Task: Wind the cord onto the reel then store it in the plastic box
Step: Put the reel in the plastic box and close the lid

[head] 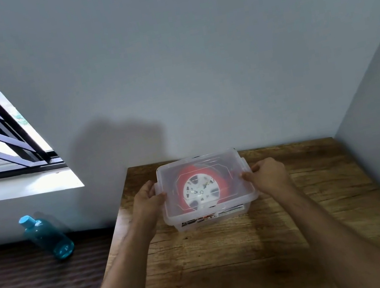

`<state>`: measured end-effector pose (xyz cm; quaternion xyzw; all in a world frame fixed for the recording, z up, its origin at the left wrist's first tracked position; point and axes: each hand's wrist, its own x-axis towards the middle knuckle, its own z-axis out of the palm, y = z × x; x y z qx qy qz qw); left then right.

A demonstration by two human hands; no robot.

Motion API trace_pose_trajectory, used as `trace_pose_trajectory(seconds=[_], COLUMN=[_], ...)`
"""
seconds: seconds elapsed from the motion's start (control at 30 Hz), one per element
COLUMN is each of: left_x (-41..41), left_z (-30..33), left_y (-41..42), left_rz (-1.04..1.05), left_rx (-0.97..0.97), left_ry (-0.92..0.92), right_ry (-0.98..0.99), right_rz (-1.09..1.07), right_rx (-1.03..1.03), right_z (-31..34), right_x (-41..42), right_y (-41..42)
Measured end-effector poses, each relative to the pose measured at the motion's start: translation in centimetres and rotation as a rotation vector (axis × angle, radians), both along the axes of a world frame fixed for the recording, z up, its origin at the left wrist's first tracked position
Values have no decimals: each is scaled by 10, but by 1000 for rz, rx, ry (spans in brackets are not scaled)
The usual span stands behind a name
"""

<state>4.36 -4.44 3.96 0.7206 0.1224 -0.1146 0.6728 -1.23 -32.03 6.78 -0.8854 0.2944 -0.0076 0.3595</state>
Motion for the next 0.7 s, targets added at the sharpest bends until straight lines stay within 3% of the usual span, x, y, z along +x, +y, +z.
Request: trace_pose_trajectory(seconds=[0.2,0.37,0.53,0.7], left_x=[8,13,14,9], left_z=[6,9,11,13], left_y=[-3,2,3,7], left_rz=[126,102,74,-17], left_rx=[117,-116,-144,-209], left_ry=[127,312,343,503], right_ry=[26,164,300,406], right_rz=[-67,-51,29,111], right_rx=[171,392,344,552], right_z=[3,15,19,10], right_x=[11,21,33,31], right_y=[-6,-17,-20,-33])
